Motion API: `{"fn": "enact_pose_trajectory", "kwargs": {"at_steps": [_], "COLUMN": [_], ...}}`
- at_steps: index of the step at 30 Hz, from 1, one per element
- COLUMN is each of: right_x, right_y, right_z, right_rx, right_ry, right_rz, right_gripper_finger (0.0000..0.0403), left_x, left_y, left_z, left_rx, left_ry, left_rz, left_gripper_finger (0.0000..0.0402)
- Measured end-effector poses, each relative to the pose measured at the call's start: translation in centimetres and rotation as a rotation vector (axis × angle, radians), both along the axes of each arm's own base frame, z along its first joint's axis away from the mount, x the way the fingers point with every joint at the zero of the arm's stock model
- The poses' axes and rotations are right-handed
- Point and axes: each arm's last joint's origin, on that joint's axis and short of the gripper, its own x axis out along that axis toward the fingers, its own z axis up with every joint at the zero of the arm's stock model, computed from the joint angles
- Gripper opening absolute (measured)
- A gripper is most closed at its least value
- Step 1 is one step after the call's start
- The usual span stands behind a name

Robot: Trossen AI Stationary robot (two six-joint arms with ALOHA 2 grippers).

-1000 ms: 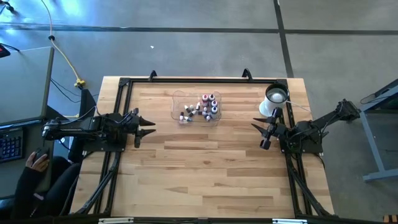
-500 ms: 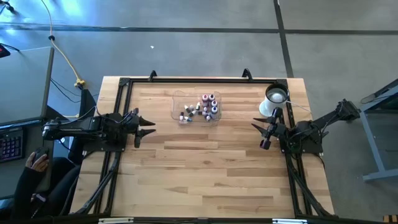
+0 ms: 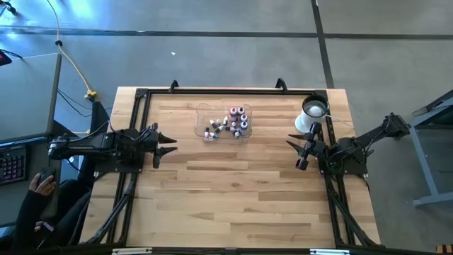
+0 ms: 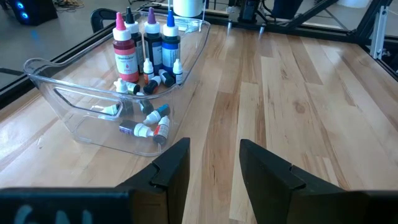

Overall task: Pick & Place food coloring
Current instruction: Return to Home Position

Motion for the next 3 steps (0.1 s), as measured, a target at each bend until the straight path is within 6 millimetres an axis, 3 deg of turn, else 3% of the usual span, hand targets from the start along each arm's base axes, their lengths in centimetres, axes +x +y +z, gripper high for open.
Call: {"fn": "enact_pose_trajectory", "kwargs": {"at_steps": [3], "right_x": [0.0], "right_y": [0.0], "right_z": [0.0], "right_rx": [0.0], "right_ry": [0.0], "right_rz": [0.0], "right_gripper_finger": [0.0103], "left_x": [0.0], "left_y": [0.0], "left_z": [0.0], "left_rx": [0.0], "left_ry": [0.0], "left_rz": [0.0], "left_gripper_finger": [0.0138]}}
